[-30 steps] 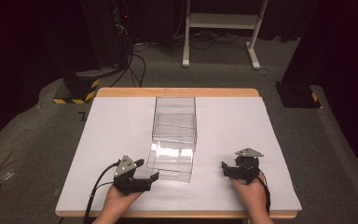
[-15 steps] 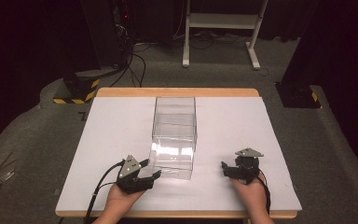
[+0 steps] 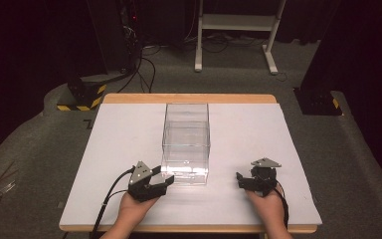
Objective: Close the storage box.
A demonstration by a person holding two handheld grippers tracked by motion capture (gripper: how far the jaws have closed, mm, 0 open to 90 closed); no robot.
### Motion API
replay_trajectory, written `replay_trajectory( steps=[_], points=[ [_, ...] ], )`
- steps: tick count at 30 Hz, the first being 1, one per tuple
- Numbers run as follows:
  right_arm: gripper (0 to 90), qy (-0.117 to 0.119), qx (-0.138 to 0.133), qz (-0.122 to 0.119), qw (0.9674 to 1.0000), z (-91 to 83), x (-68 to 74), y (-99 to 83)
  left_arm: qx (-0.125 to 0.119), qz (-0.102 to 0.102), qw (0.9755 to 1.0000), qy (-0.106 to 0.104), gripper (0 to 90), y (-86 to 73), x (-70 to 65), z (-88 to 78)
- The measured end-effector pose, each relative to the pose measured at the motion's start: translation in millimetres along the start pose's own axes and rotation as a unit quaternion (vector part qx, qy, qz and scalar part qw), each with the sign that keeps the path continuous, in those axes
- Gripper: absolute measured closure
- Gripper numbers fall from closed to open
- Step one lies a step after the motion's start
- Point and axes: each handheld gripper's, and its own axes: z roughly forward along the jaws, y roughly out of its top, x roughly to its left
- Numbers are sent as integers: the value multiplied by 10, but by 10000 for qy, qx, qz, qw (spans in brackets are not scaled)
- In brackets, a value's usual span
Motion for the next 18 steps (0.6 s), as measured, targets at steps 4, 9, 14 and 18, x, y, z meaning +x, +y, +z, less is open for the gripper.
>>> replay_trajectory(
  steps=[4,9,14,18],
  points=[
    [131,-1,1,-9,10000,0,-1,0,1,-37,10000,40,394,-1,4,48],
    [132,-7,-5,-10,10000,0,0,-1,10,-67,9999,75,395,2,22,80],
    [132,-6,-5,-9,10000,0,0,-1,20,-97,9999,90,396,22,51,115],
    [132,-1,-1,-8,10000,-1,-1,-1,17,-124,9998,183,381,39,77,150]
  ],
)
